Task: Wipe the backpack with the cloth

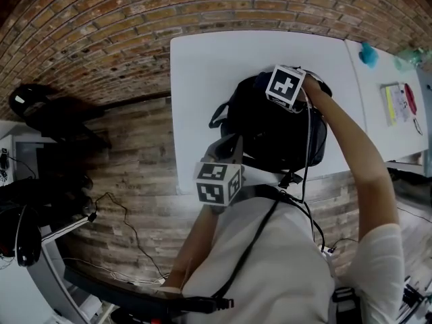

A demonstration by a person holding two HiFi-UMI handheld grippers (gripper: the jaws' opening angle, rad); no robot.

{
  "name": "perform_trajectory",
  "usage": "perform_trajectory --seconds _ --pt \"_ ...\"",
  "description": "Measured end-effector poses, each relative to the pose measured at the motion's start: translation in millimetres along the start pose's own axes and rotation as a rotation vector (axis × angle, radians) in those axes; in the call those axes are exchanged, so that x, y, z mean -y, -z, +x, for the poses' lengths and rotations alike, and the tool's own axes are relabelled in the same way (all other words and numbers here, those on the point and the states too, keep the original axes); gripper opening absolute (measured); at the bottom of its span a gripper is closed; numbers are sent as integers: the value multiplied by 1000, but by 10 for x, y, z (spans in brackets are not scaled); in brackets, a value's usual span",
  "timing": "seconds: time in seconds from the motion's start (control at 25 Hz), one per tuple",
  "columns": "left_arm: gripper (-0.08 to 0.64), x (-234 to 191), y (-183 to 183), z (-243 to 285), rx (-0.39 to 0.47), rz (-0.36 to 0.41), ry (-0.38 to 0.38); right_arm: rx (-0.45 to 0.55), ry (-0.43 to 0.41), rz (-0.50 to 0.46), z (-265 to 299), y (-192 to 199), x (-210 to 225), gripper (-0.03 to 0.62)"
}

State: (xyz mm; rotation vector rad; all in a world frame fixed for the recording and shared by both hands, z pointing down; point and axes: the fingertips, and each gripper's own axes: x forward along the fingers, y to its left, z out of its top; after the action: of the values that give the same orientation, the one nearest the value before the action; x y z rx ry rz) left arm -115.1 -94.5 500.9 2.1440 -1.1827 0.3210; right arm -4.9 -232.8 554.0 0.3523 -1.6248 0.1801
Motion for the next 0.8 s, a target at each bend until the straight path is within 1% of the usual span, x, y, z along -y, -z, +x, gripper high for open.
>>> perform_trajectory --seconds 0.4,0.8 --pt "3 2 16 -37 7 -7 -5 -9 -86 -60 -2 29 -352 68" --pt "3 16 44 -60 10 -12 -5 -12 -146 -134 -32 107 -739 67"
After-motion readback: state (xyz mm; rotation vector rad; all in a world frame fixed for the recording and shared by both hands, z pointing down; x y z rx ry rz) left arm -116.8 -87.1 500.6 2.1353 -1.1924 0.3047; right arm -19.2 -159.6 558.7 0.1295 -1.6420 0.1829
